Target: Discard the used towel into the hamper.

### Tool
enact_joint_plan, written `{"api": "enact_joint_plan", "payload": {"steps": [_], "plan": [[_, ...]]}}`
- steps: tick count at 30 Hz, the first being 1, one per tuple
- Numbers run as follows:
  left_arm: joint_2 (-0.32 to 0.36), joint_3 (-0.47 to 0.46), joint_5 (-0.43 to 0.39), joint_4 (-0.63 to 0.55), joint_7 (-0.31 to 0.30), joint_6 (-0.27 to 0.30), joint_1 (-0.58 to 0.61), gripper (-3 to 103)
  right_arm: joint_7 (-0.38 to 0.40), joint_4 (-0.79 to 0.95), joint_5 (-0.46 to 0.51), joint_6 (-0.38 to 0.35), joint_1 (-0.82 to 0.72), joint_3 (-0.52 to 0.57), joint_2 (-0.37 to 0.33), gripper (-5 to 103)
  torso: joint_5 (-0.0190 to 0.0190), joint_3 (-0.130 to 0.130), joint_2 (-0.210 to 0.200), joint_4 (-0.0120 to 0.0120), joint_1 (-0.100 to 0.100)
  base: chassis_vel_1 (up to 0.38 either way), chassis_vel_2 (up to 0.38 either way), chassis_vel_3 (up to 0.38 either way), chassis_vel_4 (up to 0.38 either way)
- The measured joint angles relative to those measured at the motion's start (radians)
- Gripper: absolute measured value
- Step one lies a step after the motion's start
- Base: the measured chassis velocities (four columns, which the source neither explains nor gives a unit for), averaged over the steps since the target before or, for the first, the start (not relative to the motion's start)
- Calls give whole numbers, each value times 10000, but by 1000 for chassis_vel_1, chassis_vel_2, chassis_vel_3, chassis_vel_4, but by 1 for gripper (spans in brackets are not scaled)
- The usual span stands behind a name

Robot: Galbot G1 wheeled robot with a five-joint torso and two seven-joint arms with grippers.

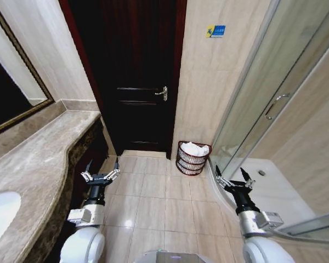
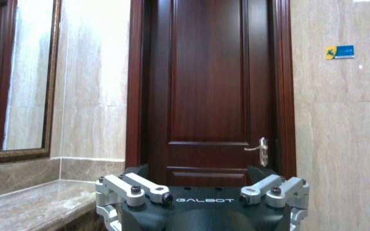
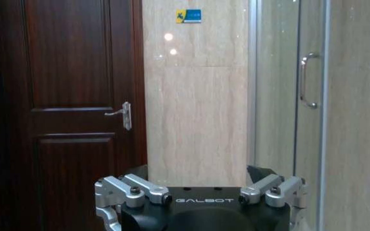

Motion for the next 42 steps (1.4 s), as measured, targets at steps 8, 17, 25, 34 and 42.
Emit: {"api": "enact_joint_plan", "payload": {"steps": [8, 17, 25, 34, 42], "plan": [[0, 0, 0, 0, 0, 0, 0, 100, 0, 0, 0, 0, -1, 0, 0, 100, -1, -2, 1, 0, -2, 119, -140, -136, 112], [0, 0, 0, 0, 0, 0, 1, 100, 0, 0, 0, 0, -1, 0, 0, 100, 1, -1, 1, 0, -2, 85, -88, -95, 88], [0, 0, 0, 0, 0, 0, 0, 100, 0, 0, 0, 0, -1, 0, 0, 100, -1, -2, 1, 0, -2, 23, -30, -29, 28], [0, 0, -1, 0, 0, 0, 0, 100, 0, 0, 0, 0, -1, 0, 0, 100, 0, -1, 0, -1, 0, 0, 0, 0, 0], [0, 0, -1, 0, -1, 0, 0, 100, 0, 0, 0, 0, 0, 0, 0, 100, 0, -1, 0, 0, 0, 0, 0, 0, 0]]}}
